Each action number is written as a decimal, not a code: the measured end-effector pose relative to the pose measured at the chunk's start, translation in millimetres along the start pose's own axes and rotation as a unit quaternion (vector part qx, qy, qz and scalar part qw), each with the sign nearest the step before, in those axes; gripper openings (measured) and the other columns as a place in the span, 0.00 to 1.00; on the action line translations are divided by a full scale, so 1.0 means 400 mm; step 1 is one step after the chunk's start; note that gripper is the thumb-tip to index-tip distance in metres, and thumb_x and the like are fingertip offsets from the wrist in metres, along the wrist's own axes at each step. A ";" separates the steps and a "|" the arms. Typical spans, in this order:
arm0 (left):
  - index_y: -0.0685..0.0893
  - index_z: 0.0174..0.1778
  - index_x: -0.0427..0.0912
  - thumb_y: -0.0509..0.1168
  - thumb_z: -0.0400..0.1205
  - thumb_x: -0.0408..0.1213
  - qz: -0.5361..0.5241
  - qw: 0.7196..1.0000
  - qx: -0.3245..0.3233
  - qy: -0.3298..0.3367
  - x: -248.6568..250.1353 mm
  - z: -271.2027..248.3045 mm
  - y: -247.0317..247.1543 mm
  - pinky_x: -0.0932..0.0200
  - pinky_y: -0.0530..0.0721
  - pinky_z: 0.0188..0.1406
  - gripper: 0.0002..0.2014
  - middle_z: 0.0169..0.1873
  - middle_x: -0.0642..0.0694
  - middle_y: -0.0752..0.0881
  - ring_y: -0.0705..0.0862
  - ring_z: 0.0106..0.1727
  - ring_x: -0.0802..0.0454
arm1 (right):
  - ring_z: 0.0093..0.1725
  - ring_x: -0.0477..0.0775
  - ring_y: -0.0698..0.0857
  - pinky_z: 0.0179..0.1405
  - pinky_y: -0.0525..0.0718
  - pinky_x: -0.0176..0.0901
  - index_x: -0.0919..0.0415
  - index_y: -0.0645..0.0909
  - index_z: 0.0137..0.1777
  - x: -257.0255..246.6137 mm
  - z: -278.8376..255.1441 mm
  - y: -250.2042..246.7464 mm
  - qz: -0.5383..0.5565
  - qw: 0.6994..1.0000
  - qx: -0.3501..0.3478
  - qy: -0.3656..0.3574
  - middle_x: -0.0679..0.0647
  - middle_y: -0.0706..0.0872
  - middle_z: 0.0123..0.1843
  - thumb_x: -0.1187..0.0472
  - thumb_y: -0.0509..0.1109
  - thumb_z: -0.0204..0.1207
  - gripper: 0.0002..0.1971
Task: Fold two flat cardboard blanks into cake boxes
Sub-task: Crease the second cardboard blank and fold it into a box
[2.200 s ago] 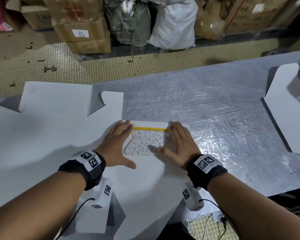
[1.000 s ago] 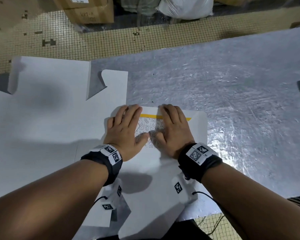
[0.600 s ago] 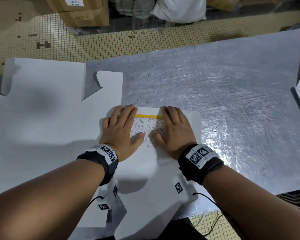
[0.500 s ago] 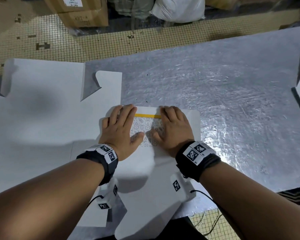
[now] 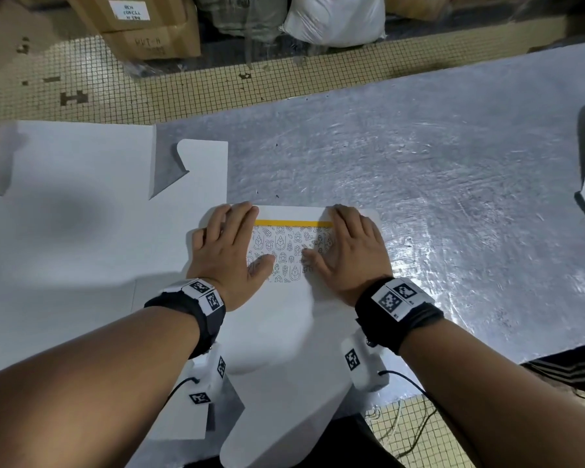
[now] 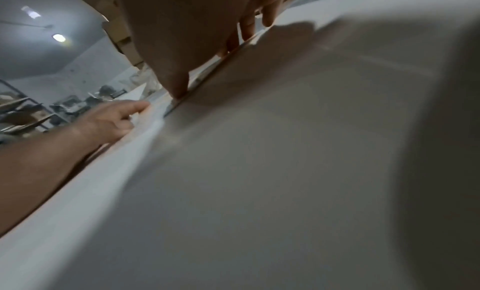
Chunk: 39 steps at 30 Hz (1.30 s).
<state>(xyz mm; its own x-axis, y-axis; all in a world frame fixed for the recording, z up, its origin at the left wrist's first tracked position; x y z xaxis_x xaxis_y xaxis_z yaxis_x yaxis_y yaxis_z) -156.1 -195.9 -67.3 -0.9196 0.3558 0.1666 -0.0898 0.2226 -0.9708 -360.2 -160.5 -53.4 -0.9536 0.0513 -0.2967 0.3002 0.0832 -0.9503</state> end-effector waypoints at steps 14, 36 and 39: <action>0.62 0.81 0.48 0.56 0.71 0.56 -0.056 0.996 -0.018 -0.068 0.035 0.022 -0.037 0.47 0.61 0.73 0.40 0.79 0.55 0.61 0.54 0.80 0.50 | 0.86 0.56 0.55 0.85 0.55 0.53 0.59 0.64 0.82 0.086 -0.015 -0.003 0.004 0.998 -0.044 0.034 0.52 0.61 0.85 0.20 0.52 0.62 0.55; 0.84 0.60 0.46 0.57 0.88 0.44 -0.372 0.886 0.121 -0.250 -0.058 -0.051 -0.111 0.53 0.78 0.63 0.13 0.59 0.43 0.85 0.84 0.62 0.39 | 0.83 0.43 0.63 0.82 0.64 0.41 0.48 0.62 0.85 0.164 -0.028 -0.036 0.275 0.960 -0.051 -0.017 0.43 0.60 0.85 0.60 0.87 0.56 0.56; 0.84 0.42 0.45 0.57 0.88 0.49 -0.509 0.782 0.153 -0.326 -0.064 -0.102 -0.098 0.50 0.80 0.49 0.17 0.39 0.43 0.89 0.87 0.43 0.39 | 0.81 0.45 0.66 0.79 0.61 0.31 0.51 0.66 0.84 0.220 -0.053 -0.063 0.267 0.963 -0.015 0.031 0.46 0.63 0.84 0.61 0.83 0.64 0.47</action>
<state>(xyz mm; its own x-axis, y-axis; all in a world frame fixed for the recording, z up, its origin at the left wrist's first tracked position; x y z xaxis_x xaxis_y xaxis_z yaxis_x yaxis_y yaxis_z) -113.3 -176.6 -26.5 -0.3022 -0.4251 0.8532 -0.8974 -0.1750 -0.4050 -451.1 -137.0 -53.6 -0.6604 0.1531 -0.7351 0.7485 0.0565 -0.6607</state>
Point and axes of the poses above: each hand's wrist, its own z-axis towards the middle knuckle, its own y-axis out of the palm, x = y × z, the point moved 7 cm from there along z, towards the middle knuckle
